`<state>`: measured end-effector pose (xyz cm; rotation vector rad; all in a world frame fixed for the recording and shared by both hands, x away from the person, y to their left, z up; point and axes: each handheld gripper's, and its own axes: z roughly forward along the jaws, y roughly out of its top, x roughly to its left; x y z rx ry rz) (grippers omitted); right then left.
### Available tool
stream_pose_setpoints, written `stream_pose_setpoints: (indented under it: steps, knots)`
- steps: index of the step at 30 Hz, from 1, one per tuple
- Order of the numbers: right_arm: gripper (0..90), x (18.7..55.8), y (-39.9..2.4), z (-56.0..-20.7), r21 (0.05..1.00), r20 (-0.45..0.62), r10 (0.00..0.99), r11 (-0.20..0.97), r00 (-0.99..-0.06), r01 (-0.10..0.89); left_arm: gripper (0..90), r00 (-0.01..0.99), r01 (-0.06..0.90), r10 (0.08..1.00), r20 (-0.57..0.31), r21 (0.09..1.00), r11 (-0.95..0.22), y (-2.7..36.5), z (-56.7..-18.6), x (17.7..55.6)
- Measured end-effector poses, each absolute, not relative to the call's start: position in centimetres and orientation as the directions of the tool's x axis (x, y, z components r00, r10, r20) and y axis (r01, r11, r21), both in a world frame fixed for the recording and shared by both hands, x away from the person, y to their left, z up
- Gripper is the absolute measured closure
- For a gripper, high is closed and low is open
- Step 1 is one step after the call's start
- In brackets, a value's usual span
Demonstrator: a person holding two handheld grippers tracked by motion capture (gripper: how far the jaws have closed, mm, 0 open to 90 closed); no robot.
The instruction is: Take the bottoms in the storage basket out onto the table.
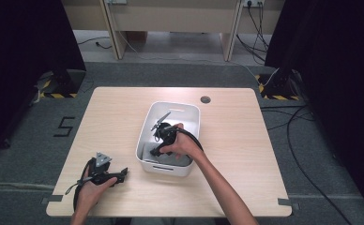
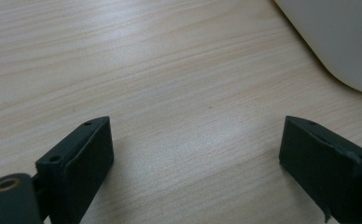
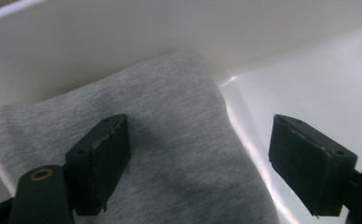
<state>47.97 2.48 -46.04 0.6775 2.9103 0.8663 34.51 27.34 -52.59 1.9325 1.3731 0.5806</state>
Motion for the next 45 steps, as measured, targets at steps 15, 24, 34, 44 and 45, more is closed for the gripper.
stream_pose_setpoints:
  steps: [15,24,34,44,45]
  knots:
    - [14.9,48.7,2.8,-48.2,0.451,0.169,0.429,0.767,-0.887,0.457,8.8,0.342,0.633,0.939,-0.029,0.746,-0.207,27.3,-52.6,34.5]
    - [34.9,48.6,2.8,-48.3,0.438,0.226,0.409,0.768,-0.884,0.467,8.8,0.341,0.633,0.939,-0.03,0.747,-0.206,27.3,-52.6,34.5]
    - [61.9,48.0,2.6,-46.9,0.466,0.227,0.427,0.742,-0.875,0.483,8.9,0.343,0.632,0.939,-0.03,0.746,-0.207,27.3,-52.6,34.5]
    - [64.8,46.9,1.6,-43.7,0.573,0.193,0.421,0.685,-0.886,0.45,8.9,0.344,0.632,0.938,-0.029,0.746,-0.209,27.3,-52.6,34.5]
    - [64.8,46.8,1.4,-43.3,0.583,0.189,0.415,0.681,-0.89,0.442,8.9,0.344,0.632,0.938,-0.029,0.746,-0.209,27.3,-52.6,34.5]
